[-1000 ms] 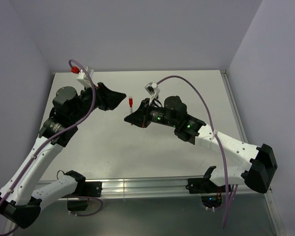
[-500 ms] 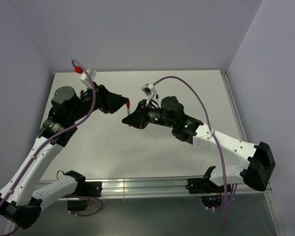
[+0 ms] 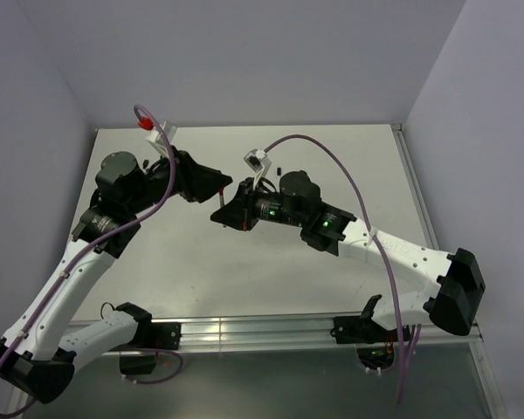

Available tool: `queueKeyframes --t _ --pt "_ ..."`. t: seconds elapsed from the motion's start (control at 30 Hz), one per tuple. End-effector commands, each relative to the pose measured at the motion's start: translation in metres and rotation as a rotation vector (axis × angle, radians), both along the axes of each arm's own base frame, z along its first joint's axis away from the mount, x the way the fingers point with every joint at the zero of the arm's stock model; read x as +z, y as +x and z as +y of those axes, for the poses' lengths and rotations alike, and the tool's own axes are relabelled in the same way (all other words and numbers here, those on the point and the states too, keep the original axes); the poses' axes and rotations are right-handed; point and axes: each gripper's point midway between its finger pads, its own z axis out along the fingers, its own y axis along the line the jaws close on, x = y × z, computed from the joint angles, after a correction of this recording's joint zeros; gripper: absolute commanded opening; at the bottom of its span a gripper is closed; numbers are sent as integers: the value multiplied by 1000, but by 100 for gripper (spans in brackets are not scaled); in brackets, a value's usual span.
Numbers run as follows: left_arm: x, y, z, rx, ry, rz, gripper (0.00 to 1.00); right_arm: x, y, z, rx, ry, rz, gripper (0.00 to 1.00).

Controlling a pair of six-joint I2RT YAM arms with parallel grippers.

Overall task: Insert the pens into the pen caps
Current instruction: Press the pen cap onto the pen.

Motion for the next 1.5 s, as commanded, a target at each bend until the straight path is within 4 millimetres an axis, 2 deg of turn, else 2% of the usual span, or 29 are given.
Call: queueKeyframes --t 0.0,0.23,0.33,0.4,0.43,0.47,0.53,0.57,0.63,0.77,1.0,1.2,1.47 --pt "9 -7 -4 -49 -29 -42 58 30 2 5 -2 52 -65 0" --pt "2 -11 -5 -70 -25 -25 56 33 1 7 -3 52 -71 0" --pt "1 -11 -5 -67 -24 -24 53 34 1 7 -2 53 -73 0" --pt "0 -11 -5 -67 -24 -22 47 34 1 7 -2 53 -73 0" --pt "0 -11 -5 -70 -23 -21 42 34 1 7 -3 51 -72 0" --pt "-1 -11 -5 -70 -20 -15 32 34 1 7 -5 51 -73 0" --pt "-1 -11 -5 -70 -22 -17 19 33 2 7 -8 49 -73 0" --pt "-1 -12 -4 -70 -22 -17 8 33 1 7 -8 48 -74 0" --pt "-4 -14 -5 -79 -27 -10 0 31 3 6 -15 41 -75 0" --pt "-6 -21 -6 -102 -47 -6 0 31 6 5 -35 33 -84 0" --pt "-21 -33 -5 -128 -66 29 0 44 22 -1 -92 34 -117 0" --pt "-38 -38 -8 -131 -58 65 0 66 42 -3 -112 63 -136 0" --pt "-50 -46 -17 -142 -58 89 0 91 63 -8 -146 104 -155 0"
